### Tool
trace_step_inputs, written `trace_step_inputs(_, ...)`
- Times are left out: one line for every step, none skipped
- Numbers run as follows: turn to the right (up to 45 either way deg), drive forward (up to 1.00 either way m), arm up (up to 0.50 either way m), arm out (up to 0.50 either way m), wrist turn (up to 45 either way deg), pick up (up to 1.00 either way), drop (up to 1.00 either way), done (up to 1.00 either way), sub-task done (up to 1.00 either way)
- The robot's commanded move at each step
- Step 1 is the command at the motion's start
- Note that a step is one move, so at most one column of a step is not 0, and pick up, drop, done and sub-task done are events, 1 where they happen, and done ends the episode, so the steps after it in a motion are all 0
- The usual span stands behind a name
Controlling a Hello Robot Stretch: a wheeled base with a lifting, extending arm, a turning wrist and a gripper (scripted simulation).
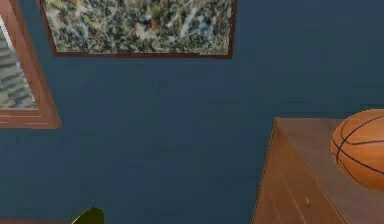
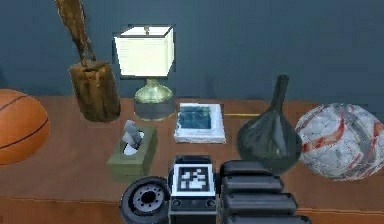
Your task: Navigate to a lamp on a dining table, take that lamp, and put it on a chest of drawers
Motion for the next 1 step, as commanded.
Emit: trace_step_inputs(6.0, 0.0, 0.0, 0.0, 0.0, 0.0, 0.0, 0.0, 0.0)
